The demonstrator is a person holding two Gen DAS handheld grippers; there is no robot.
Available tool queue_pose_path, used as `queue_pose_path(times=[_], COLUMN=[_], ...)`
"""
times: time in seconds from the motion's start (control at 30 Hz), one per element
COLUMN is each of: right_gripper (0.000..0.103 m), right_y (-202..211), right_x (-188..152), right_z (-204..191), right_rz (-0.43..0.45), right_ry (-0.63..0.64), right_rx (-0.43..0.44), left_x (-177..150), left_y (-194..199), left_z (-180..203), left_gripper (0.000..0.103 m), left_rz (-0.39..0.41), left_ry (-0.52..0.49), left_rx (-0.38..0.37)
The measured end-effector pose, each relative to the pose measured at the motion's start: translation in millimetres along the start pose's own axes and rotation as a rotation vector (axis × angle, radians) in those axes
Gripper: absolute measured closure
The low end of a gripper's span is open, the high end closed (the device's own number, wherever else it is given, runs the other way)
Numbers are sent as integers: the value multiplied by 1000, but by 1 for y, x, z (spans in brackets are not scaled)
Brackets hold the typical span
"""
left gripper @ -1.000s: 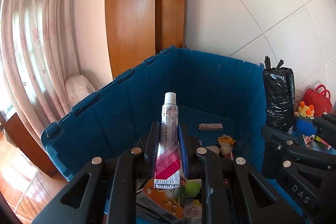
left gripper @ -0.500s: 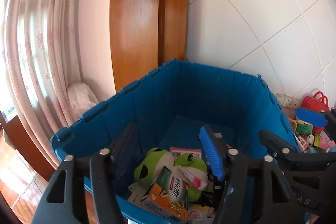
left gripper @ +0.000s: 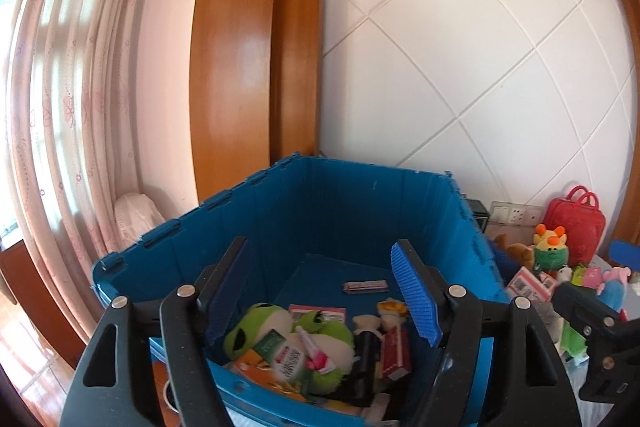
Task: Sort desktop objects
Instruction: 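Withdraw both grippers from the crate back to the pile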
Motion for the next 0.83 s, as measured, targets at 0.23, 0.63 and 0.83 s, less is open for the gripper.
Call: queue_pose_path(times=[0.23,0.63,0.83], right_gripper=[0,0,0], right_y=[28,53,63], right_x=[-43,-101,-108], right_z=[69,145,157], right_rz=[-49,-132,-120], right_ry=[-93,-178,-183], right_rx=[-105,-174,-163], left_x=[-16,-63,-70], left_y=[7,42,50], left_z=[47,140,156], left_gripper=[29,29,29], left_rz=[-82,-177,-177], left_ry=[10,-107,-107], left_rx=[-98,-119,-114])
Point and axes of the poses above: each gripper's, at about its wrist camera, not at the fingertips, and y roughly against the way its jaws point, z to its right, x to its top, the point moved 7 cm from there along -y, roughly the way its jaws point, and after that the axes turned 13 degrees about y, right-handed, at the moved point
